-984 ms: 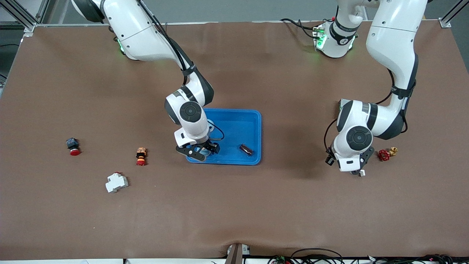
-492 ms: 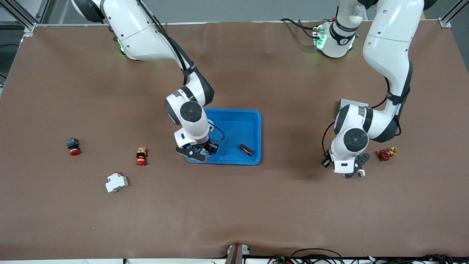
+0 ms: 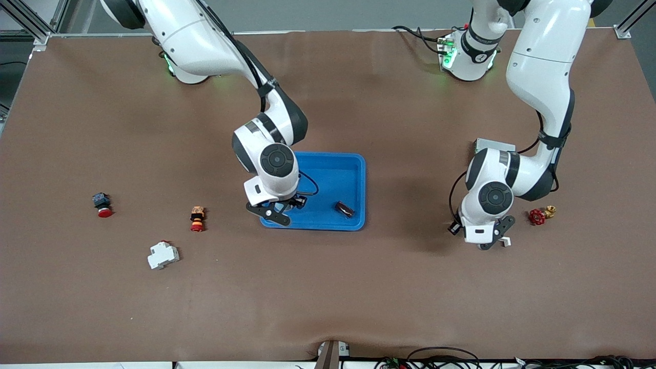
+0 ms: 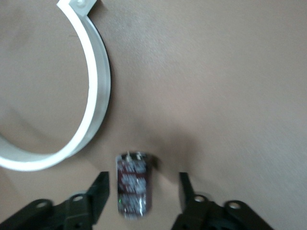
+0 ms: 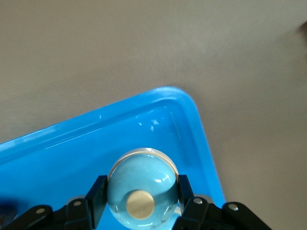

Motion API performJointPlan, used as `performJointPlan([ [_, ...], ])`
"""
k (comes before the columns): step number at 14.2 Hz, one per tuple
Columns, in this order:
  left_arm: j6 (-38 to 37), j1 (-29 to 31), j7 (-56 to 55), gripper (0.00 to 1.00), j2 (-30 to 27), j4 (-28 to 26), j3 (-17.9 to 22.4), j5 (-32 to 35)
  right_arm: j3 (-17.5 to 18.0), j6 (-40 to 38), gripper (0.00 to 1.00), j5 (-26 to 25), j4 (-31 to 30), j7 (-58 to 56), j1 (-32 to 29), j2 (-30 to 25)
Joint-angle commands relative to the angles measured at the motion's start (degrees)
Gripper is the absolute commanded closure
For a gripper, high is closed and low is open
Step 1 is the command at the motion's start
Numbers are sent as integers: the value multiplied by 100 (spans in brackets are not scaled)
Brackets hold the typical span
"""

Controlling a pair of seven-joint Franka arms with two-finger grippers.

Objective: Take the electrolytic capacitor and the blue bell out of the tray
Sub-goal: 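Place the capacitor beside the clip while the right gripper carries the bell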

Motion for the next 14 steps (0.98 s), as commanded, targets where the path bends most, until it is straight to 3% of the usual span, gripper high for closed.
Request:
performJointPlan([
  [1, -900, -95, -76, 0, -366, 389, -200, -40, 10, -479, 100, 69, 3, -1094, -368, -497],
  [5, -1185, -199, -1092, 0, -253, 1110, -640, -550, 1, -816, 100, 8, -75, -3554, -1289, -964],
  [10, -957, -788, -2605, 0, 327, 1972, -685, -560, 10, -702, 100, 69, -365, -5631, -2362, -1088],
  [14, -88, -1166, -3379, 0, 556, 2026, -676, -542, 18, 736, 100, 51, -1514, -7432, -3320, -1246],
])
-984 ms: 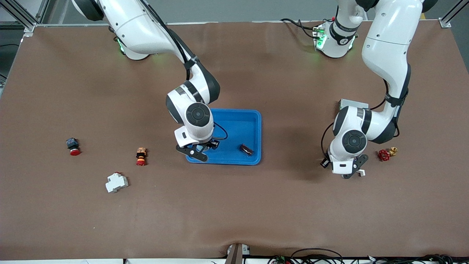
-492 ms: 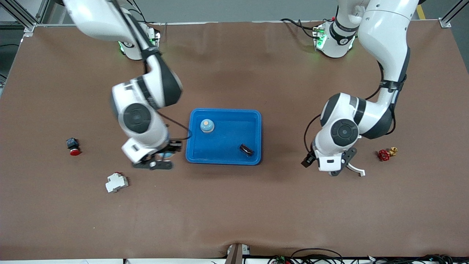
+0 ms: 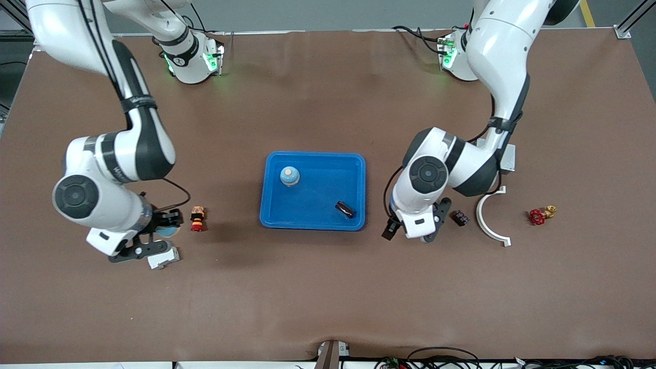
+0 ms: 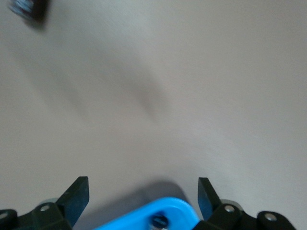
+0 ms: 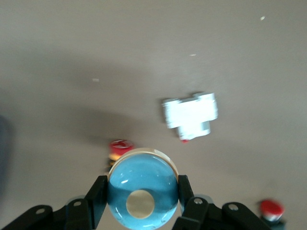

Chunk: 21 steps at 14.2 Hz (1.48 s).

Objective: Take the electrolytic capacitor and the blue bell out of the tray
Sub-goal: 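Place the capacitor beside the clip while the right gripper carries the bell, then grasp the second brown capacitor in the tray with the left gripper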

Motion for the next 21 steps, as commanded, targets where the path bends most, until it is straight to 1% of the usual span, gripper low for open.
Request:
performJointPlan([
  [1, 484, -242, -410, 0, 304, 210, 28, -76, 130, 1018, 100, 49, -1193, -911, -662, -317],
  [4, 828, -471, -683, 0, 472, 210, 71, -50, 121, 2151, 100, 49, -2362, -1035, -821, -615],
  [7, 1171, -603, -938, 0, 621, 210, 115, -41, 130, 3075, 100, 49, -3067, -1316, -1137, -651],
  [9, 1321, -743, -1149, 0, 674, 210, 115, -41, 139, 3209, 100, 49, -3218, -1352, -1261, -625],
  [11, 1330, -945, -1264, 4, 806, 210, 115, -23, 148, 3244, 100, 57, -3332, -1361, -1340, -642],
  [13, 1225, -1138, -1273, 8, 850, 175, 177, 152, 165, 3568, 100, 66, -3534, -1353, -1454, -642],
  [15, 1163, -1244, -1343, 14, 929, 175, 238, 205, 165, 3666, 100, 197, -3605, -1352, -1472, -634],
  [16, 1163, -1271, -1343, 17, 982, 184, 247, 231, 165, 3667, 100, 276, -3623, -1352, -1489, -634],
  [18, 1154, -1262, -1326, 34, 1008, 175, 239, 546, 174, 3667, 100, 408, -3640, -1352, -1507, -634],
  [19, 1154, -1262, -1326, 41, 1069, 184, 239, 574, 183, 3667, 100, 479, -3649, -1352, -1499, -634],
  [21, 1154, -1332, -1334, 43, 1105, 184, 239, 574, 218, 3667, 100, 576, -3658, -1353, -1507, -634],
])
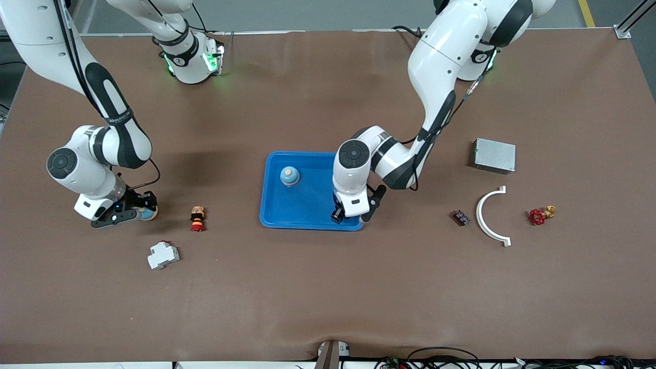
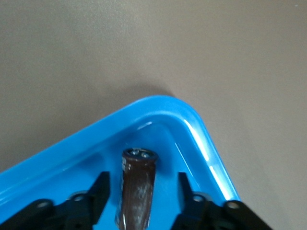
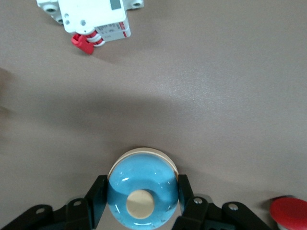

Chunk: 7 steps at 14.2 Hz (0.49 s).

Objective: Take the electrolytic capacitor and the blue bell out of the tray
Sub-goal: 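Grasp the second brown capacitor in the tray with the left gripper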

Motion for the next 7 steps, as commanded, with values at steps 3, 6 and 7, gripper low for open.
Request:
performJointPlan([
  [3, -226, -150, -77, 92, 16, 117, 66, 155, 170, 53, 100, 206, -245, -147, -166, -242],
  [6, -611, -159, -86, 100, -177, 135, 145, 164, 170, 79, 100, 206, -254, -165, -166, -234],
  [7, -805, -142, -86, 100, -343, 135, 154, 164, 161, 158, 100, 206, -262, -165, -166, -225],
])
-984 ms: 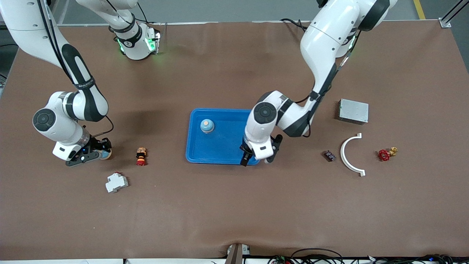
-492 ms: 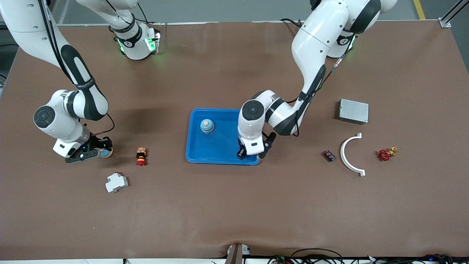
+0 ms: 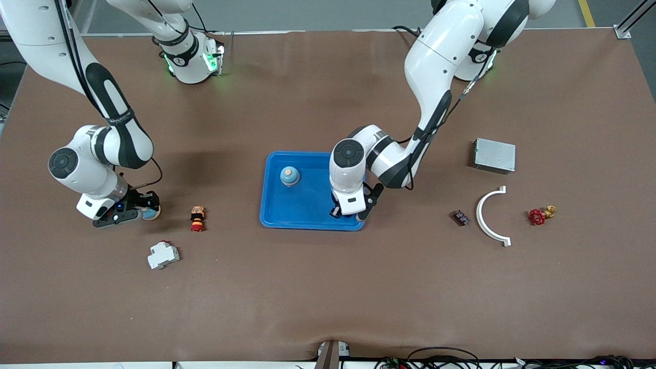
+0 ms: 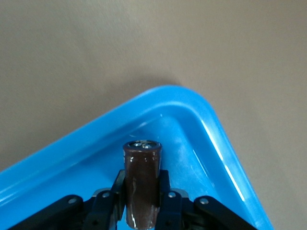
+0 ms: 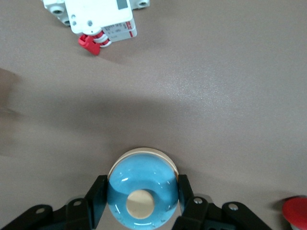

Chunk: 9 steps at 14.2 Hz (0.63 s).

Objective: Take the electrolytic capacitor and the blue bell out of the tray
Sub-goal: 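Grasp the second brown capacitor in the tray with the left gripper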

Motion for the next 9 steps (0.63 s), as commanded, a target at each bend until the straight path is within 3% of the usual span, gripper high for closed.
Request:
performJointPlan([
  [1, -555, 2, -147, 100, -537, -5, 116, 129, 127, 225, 100, 99, -256, -162, -164, -207],
  [5, -644, 722, -140, 100, -1513, -295, 20, 85, 136, 270, 100, 99, -274, -162, -164, -198],
  [9, -1205, 1425, 1212, 100, -2032, -514, -33, -160, 145, 279, 100, 116, -274, -171, -172, -172],
])
